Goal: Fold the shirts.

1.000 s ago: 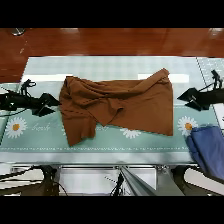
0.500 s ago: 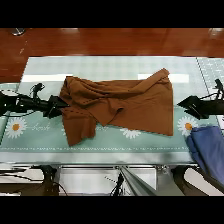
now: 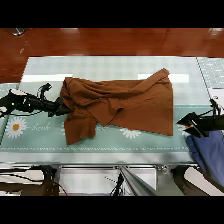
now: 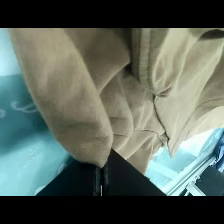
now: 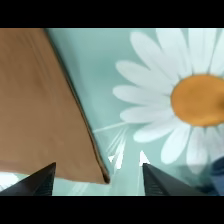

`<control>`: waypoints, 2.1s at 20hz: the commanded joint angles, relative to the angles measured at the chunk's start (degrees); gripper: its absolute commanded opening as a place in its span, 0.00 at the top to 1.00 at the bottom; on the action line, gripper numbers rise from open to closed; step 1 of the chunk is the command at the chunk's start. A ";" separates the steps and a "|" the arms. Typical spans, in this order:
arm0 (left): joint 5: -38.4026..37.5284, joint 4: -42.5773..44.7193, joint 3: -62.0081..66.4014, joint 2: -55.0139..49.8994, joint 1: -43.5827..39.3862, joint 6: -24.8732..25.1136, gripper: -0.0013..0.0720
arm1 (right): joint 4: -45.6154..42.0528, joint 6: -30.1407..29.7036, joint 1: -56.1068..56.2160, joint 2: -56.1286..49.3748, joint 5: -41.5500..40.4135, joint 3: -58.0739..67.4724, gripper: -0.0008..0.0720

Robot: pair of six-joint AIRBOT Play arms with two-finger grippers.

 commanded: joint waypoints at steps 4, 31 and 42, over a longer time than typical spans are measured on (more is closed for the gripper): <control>-0.20 0.02 0.04 -0.02 -0.24 0.09 0.96 | 1.09 1.25 -0.11 0.02 3.43 -3.21 0.15; -1.01 -11.43 71.08 20.92 4.17 -15.39 0.96 | 3.06 10.67 23.98 -1.44 2.80 89.26 0.95; -0.55 31.54 68.67 58.69 13.92 -20.94 0.96 | -17.40 12.83 23.98 26.77 11.82 89.26 0.95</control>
